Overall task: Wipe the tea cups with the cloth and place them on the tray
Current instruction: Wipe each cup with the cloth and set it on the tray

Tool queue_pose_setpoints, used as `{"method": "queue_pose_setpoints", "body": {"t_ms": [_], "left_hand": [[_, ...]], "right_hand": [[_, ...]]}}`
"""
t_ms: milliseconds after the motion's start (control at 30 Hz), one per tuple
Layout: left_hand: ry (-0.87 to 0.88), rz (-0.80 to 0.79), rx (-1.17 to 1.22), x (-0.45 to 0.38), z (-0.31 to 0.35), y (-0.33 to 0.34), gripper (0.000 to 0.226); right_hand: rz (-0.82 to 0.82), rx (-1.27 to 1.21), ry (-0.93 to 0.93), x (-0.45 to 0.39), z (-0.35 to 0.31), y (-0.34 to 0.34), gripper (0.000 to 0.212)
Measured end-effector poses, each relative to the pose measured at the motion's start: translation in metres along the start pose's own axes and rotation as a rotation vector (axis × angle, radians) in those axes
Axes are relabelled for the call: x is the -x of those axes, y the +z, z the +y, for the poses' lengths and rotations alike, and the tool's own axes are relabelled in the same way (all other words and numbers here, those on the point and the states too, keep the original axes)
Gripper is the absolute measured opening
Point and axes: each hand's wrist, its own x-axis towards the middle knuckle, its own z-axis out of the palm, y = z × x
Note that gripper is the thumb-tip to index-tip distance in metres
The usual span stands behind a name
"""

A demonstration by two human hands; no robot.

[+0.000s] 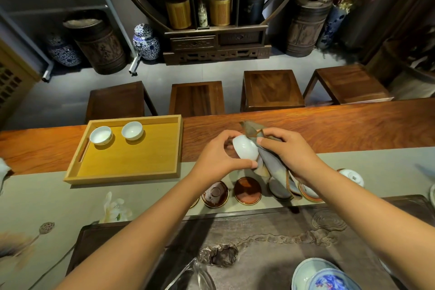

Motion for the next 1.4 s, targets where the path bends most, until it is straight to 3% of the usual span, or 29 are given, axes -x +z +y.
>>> {"method": "queue_pose_setpoints", "body": {"t_ms": [300,500,600,833,1067,1267,1400], "left_hand": [[-0.011,-0.026,-0.020,0.001,0.000,-0.014,0.058],[-0.031,-0.050,-0.049,-0.002,0.001,-0.015,0.067],[0.001,-0.065,-0.057,-0.001,0.006,-0.015,0.068],[0.021,-0.079,-0.130,0.005,0.011,-0.021,0.061],[0.021,-0.016,0.001,0.005,0.007,-0.033,0.057],[-0.030,0.092,0.056,0.002,-0.009,-0.049,0.064],[-0.073,0.095,0.078,0.004,-0.017,-0.059,0.056]], "right_hand": [[0.073,0.133,-0.066,-0.003,-0.013,-0.013,0.012],[-0.148,0.258,-0.154,-0.003,-0.031,0.008,0.018],[-0.122,0.361,-0.133,-0.005,-0.027,0.021,0.020],[-0.049,0.208,-0.015,-0.017,-0.023,0.018,0.013],[-0.060,0.060,0.112,-0.014,-0.012,0.017,0.018],[-0.148,0.120,0.067,-0.011,-0.017,0.023,0.015],[-0.005,0.074,-0.003,-0.018,-0.028,0.027,0.013]]}}
